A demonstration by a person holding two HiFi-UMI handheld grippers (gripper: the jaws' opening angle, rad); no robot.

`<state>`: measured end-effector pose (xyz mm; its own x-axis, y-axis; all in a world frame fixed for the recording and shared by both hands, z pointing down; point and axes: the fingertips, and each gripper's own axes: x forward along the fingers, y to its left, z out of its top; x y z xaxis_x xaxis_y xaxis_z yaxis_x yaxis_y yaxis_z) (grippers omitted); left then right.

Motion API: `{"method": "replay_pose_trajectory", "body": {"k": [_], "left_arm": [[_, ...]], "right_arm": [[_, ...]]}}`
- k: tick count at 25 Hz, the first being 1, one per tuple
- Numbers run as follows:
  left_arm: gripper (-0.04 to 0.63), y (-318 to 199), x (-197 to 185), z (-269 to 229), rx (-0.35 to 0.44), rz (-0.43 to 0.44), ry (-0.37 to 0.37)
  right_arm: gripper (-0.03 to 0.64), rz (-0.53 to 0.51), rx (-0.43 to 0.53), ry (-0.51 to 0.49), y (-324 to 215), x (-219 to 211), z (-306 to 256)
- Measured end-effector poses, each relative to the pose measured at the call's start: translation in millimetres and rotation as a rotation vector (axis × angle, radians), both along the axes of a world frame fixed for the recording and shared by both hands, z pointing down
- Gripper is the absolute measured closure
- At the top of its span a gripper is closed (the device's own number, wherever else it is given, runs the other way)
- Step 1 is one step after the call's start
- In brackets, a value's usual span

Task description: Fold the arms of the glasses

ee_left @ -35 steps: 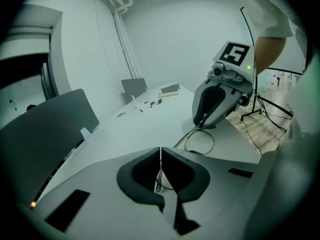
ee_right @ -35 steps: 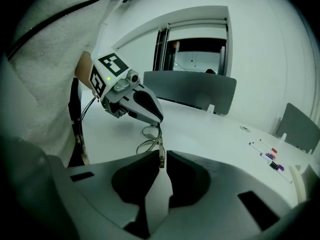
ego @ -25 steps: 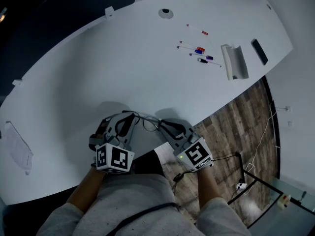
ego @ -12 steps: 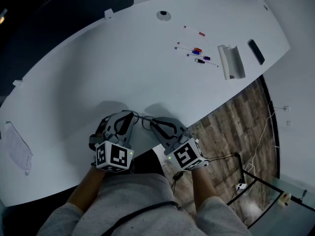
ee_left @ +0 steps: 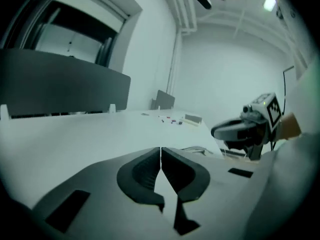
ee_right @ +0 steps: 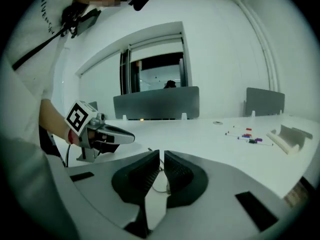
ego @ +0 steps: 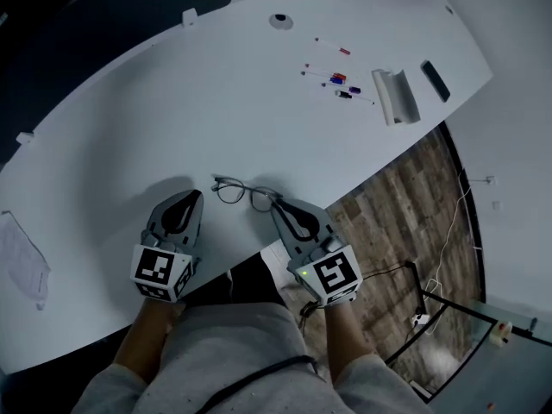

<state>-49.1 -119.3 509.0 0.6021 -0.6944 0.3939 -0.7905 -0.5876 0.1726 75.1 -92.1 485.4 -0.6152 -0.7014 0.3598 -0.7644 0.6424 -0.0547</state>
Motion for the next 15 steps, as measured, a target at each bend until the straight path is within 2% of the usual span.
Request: {"method": "replay_pose_trajectory", "body": {"k": [3, 5, 10, 13, 15], "left_arm": [[0.577, 13, -13, -11, -0.02, -0.05, 0.145], [0.577, 24, -16, -21, -0.012, -0.047, 0.199], [0.578, 50, -8, -45, 0.051, 0.028, 0.244], [0.58, 78, -6, -49, 0.065, 0.06, 0.256], [0.58, 79, -1, -50, 0.082, 0.074, 0.258]], "right_arm": [[0.579, 0.075, -0.046, -0.036, 23, -5, 4], [0.584, 0.107, -0.053, -0.047, 35, -14, -5], [0.594, 0.102, -0.016, -0.058, 59, -35, -31], [0.595, 0.126, -0.017, -0.119, 85, -42, -36], [0.597, 0.159, 0.004, -0.153, 87, -44, -39]]}}
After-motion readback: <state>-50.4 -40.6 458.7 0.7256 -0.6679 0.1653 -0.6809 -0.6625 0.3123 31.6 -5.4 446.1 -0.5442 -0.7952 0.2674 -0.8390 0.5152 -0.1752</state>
